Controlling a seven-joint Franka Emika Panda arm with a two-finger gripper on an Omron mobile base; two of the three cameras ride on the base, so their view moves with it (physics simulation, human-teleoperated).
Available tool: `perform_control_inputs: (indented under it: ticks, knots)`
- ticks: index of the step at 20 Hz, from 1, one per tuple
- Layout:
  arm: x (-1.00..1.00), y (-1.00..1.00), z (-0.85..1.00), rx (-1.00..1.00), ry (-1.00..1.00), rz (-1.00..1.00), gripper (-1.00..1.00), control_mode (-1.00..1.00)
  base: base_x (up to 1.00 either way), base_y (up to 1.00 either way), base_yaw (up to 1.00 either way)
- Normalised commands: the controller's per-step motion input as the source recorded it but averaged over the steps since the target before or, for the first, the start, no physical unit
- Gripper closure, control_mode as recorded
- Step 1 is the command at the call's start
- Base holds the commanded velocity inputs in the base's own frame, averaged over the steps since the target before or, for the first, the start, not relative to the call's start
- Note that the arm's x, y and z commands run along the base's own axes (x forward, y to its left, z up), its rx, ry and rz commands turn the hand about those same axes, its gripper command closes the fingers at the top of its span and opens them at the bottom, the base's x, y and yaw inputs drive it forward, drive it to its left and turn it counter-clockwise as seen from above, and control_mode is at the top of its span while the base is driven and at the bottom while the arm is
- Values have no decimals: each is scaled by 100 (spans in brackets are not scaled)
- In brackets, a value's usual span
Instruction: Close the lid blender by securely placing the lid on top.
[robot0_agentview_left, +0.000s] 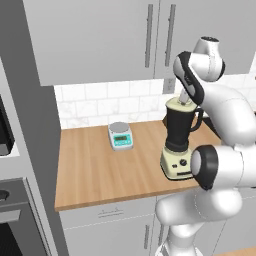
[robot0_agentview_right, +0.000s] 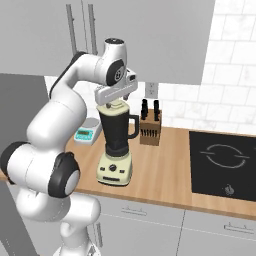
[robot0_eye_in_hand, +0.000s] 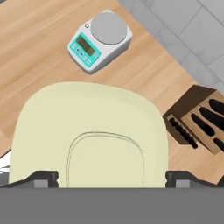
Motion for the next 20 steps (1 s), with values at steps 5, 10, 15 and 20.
perform_control_inputs:
  ticks: [5,10,15,20]
  knots:
    - [0,0,0,0,-1,0,-100,-100,0,0,0]
    - [-10,-10,4,13,-13,-1,-100,-100,0,0,0]
    - [-37,-17,1,27,-16,-3,-100,-100,0,0,0]
    - [-91,-50,0,27,-39,-3,-100,-100,0,0,0]
